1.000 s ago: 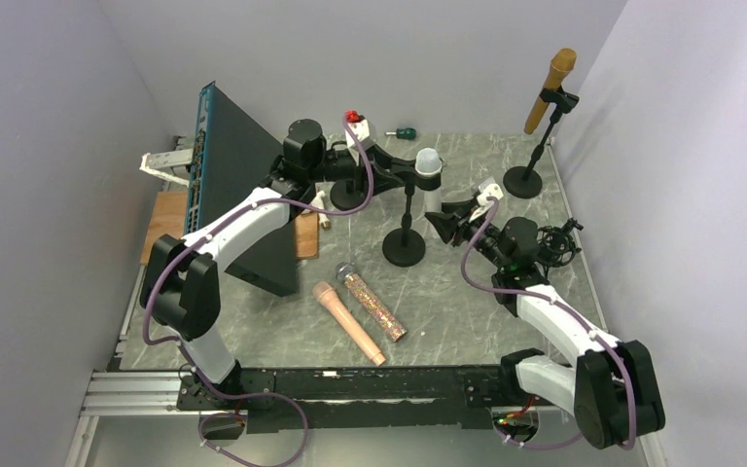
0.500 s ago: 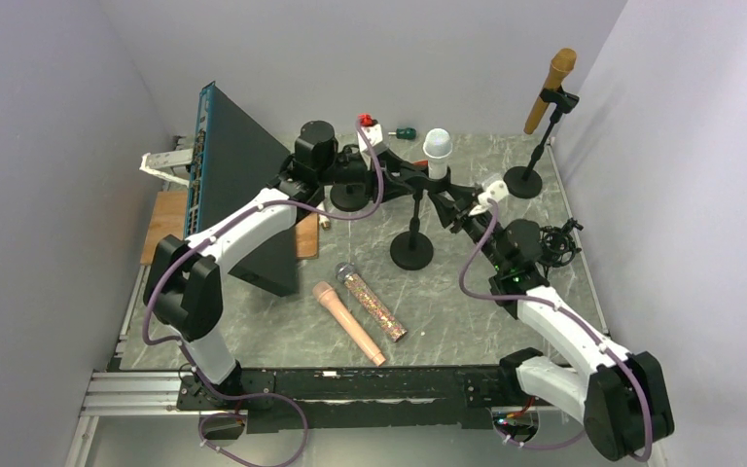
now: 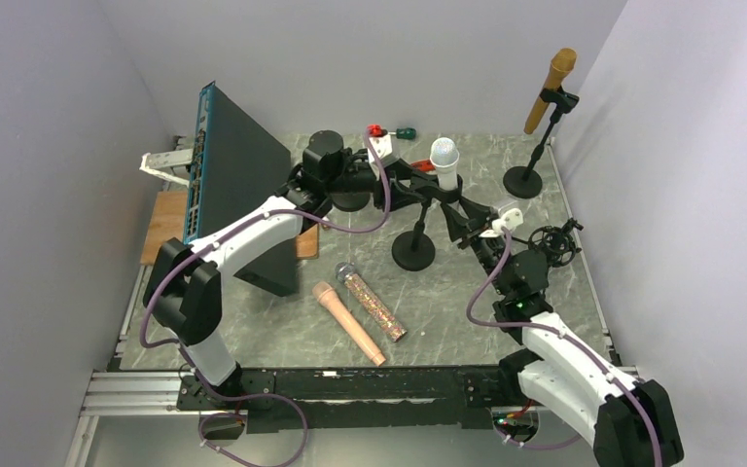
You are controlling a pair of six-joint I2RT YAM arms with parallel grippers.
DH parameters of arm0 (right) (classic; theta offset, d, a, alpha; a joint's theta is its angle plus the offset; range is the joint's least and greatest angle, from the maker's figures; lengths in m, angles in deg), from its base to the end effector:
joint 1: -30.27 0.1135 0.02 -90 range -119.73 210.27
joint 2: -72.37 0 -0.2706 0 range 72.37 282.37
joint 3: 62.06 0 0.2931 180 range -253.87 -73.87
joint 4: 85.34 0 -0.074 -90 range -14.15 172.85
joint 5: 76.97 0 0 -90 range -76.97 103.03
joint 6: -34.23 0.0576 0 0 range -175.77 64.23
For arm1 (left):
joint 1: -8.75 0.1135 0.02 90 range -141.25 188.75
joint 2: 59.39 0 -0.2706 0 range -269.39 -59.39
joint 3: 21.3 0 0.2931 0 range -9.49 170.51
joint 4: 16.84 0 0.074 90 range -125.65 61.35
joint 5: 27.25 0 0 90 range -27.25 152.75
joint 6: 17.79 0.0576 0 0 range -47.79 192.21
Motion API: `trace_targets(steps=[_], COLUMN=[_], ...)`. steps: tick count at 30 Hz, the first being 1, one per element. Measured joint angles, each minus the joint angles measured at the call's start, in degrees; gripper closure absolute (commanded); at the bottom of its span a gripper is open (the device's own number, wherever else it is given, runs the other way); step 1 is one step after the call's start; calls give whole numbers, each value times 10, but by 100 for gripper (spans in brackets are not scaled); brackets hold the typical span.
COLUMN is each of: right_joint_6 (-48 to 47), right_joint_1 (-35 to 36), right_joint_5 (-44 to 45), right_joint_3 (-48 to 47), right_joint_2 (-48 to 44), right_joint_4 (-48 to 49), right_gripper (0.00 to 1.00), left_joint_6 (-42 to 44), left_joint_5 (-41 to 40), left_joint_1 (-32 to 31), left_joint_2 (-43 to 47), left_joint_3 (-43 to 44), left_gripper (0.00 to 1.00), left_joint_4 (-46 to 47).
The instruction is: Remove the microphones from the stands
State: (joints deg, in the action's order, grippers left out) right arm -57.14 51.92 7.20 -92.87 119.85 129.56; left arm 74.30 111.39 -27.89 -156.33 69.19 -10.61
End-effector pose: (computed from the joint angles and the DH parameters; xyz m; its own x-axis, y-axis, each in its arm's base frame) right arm 0.2233 0.0949 0.2699 0.3016 0.0941 -0.9488 -0.4496 0.8916 -0.0545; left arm 0.3401 -0.3068 0.3488 0.0333 0.0053 -0.9994 0.9961 0.0822 0.0336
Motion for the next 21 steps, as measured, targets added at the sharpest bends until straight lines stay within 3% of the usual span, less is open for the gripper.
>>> trace_targets(steps=[5,7,9,13,16,18,21], right_joint_6=[-4,-2,1,23,38,44,55], right_joint_1=[-6,-11,-14,-23,-26,-27,-29], right_joint_5=[-31,-57,-76,-73,-59,-47,-22], right_joint_3=[-22,-48,-74,-82,-81,-79,-79], right_joint_2=[54,85,106,103,84,69,41], right_joint_4=[22,16,-3,-36,-68,-84,-134], right_gripper=[99,67,48,34,19,1,0], left_joint_6=[-9,-17,-24,-31,-33,-34,-40], left_joint_5=[-2,0,3,17,23,26,25], left_joint_1=[10,21,28,32,32,32,31], left_joint_2=[0,0,0,0,-1,-1,-1], left_joint_3=[-3,-3,-3,3,10,13,13], left_gripper=[100,100,100,99,80,68,54], left_joint_4=[2,0,-2,-15,-28,-35,-40])
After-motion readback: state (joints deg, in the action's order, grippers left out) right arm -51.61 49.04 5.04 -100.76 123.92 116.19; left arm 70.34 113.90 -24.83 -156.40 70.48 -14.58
